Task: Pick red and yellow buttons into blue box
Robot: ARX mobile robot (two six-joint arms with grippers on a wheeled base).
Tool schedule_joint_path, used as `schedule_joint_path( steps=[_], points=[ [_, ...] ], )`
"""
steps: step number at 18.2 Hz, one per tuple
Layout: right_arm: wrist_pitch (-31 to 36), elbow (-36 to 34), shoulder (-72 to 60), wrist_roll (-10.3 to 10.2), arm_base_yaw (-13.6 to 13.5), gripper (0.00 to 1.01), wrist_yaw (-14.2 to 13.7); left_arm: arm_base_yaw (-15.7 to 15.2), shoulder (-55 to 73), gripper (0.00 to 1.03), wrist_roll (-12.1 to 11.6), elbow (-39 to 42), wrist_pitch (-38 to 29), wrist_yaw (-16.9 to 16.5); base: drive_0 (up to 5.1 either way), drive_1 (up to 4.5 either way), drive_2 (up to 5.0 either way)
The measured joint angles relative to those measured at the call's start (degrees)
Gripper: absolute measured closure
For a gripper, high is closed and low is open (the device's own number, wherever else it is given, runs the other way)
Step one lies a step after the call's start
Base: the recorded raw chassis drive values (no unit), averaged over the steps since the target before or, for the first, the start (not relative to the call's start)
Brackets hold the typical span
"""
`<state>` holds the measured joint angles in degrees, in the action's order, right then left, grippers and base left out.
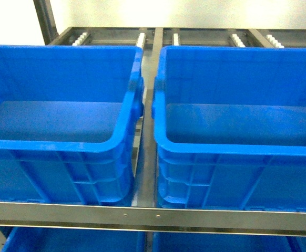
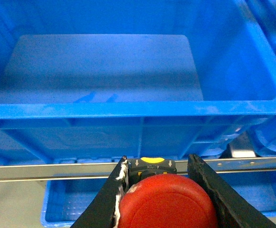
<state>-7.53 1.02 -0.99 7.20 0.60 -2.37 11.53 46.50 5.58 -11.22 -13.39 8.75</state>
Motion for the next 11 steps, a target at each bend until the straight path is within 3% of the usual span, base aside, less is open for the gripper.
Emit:
schedule_joint_path(
  steps=[3,11],
  points=[
    [0.0,0.0,0.0,0.0,0.0,0.75,0.0,0.0,0.0,0.72,0.0,0.0,0.1,0.0,5.1,-2.59,-2.0],
    [0.0,0.0,0.0,0.0,-0.2,0.75,-0.2,0.1,0.0,0.72,0.0,0.0,0.1,-0.2,0.0,0.00,0.0]
  ],
)
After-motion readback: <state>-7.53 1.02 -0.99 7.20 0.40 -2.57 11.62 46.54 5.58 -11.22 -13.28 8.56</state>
